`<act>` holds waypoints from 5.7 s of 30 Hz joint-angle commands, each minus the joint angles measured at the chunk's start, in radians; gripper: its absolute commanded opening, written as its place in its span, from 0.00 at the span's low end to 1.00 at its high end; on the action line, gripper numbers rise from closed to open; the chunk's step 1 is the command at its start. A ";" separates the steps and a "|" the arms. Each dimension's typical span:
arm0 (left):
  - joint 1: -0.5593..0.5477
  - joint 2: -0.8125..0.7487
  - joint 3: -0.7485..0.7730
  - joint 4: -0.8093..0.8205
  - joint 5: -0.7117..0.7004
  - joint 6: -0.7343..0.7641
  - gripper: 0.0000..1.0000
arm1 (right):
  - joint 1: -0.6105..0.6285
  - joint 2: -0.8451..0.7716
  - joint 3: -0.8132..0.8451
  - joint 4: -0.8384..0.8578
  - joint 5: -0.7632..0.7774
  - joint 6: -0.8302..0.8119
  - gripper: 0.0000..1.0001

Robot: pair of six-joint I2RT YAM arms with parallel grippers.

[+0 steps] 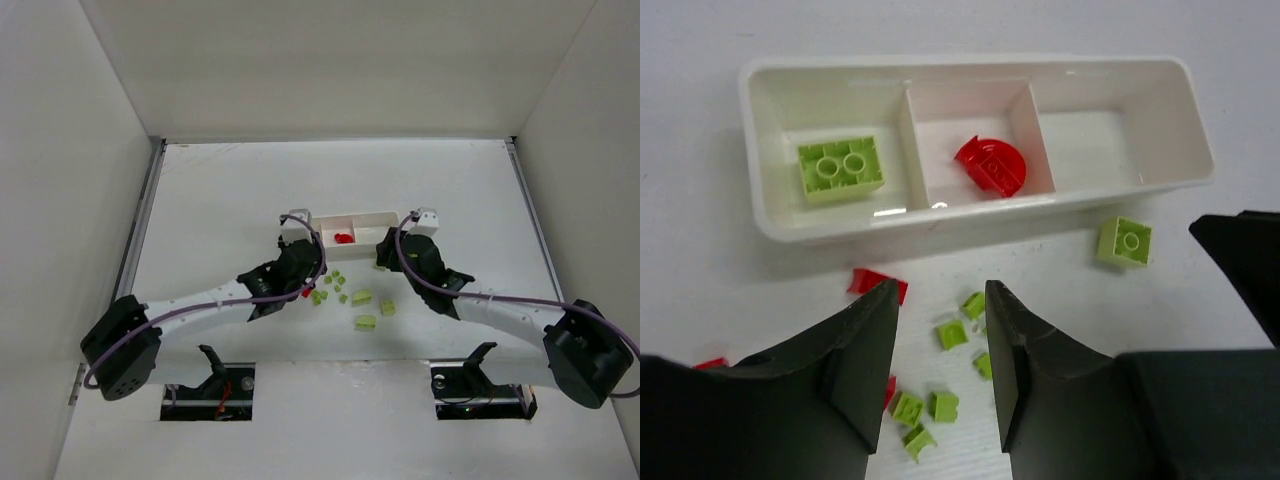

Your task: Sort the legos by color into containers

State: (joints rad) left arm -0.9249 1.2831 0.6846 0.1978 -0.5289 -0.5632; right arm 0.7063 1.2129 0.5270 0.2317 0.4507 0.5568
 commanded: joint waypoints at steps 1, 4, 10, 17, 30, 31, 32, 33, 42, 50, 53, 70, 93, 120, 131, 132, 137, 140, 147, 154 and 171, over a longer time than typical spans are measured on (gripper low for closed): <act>-0.021 -0.097 -0.066 -0.021 -0.034 -0.050 0.38 | 0.006 0.011 0.030 -0.052 0.065 0.018 0.66; -0.054 -0.119 -0.102 -0.017 -0.011 -0.049 0.39 | 0.008 0.023 0.022 -0.094 0.059 0.055 0.71; -0.075 -0.168 -0.177 -0.029 -0.032 -0.053 0.41 | 0.015 0.114 0.051 -0.094 0.005 0.060 0.72; 0.025 -0.266 -0.232 -0.150 -0.079 -0.064 0.46 | 0.019 0.243 0.117 -0.091 0.017 0.066 0.76; 0.120 -0.263 -0.277 -0.242 -0.046 -0.093 0.48 | 0.012 0.283 0.143 -0.141 0.066 0.086 0.28; 0.120 -0.260 -0.275 -0.250 -0.046 -0.095 0.48 | 0.024 0.245 0.137 -0.164 0.078 0.086 0.26; 0.122 -0.257 -0.275 -0.251 -0.046 -0.095 0.48 | 0.043 0.212 0.134 -0.187 0.079 0.086 0.26; 0.122 -0.254 -0.277 -0.251 -0.046 -0.095 0.49 | 0.061 0.177 0.133 -0.212 0.079 0.086 0.26; 0.123 -0.179 -0.283 -0.198 -0.046 -0.101 0.48 | 0.155 0.095 0.287 -0.194 -0.021 0.011 0.27; 0.128 -0.114 -0.287 -0.112 -0.046 -0.102 0.46 | 0.158 0.388 0.533 -0.069 -0.179 -0.031 0.29; 0.128 -0.107 -0.286 -0.104 -0.046 -0.102 0.46 | 0.158 0.476 0.608 -0.065 -0.201 -0.029 0.29; 0.136 -0.022 -0.254 -0.098 -0.055 -0.107 0.42 | 0.152 0.502 0.639 -0.034 -0.208 -0.011 0.67; 0.036 -0.021 0.087 -0.071 0.003 -0.029 0.15 | -0.034 -0.128 -0.030 -0.022 -0.090 0.051 0.32; 0.142 0.415 0.454 -0.012 0.158 0.059 0.33 | 0.029 -0.093 -0.048 0.029 -0.076 0.026 0.40; -0.053 0.037 0.057 -0.162 -0.022 -0.085 0.24 | 0.146 -0.047 0.027 -0.028 -0.133 -0.003 0.30; -0.068 0.018 0.037 -0.185 -0.031 -0.111 0.24 | 0.146 -0.041 0.030 -0.034 -0.136 0.000 0.30; -0.139 -0.050 -0.057 -0.317 -0.063 -0.294 0.25 | 0.175 -0.023 0.034 -0.048 -0.141 0.020 0.32; -0.182 -0.053 -0.076 -0.368 -0.068 -0.397 0.28 | 0.193 -0.021 0.037 -0.051 -0.138 0.035 0.33; -0.206 0.034 -0.060 -0.334 -0.060 -0.415 0.37 | 0.222 -0.007 0.057 -0.068 -0.135 0.041 0.36; -0.183 0.094 -0.059 -0.265 -0.042 -0.396 0.41 | 0.226 0.002 0.061 -0.074 -0.135 0.037 0.37; -0.179 0.174 -0.037 -0.232 -0.031 -0.371 0.26 | 0.226 -0.004 0.060 -0.072 -0.141 0.025 0.37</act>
State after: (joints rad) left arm -1.1084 1.4540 0.6220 -0.0402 -0.5503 -0.9398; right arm 0.9245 1.2125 0.5472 0.1528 0.3134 0.5838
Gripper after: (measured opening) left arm 0.272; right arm 0.372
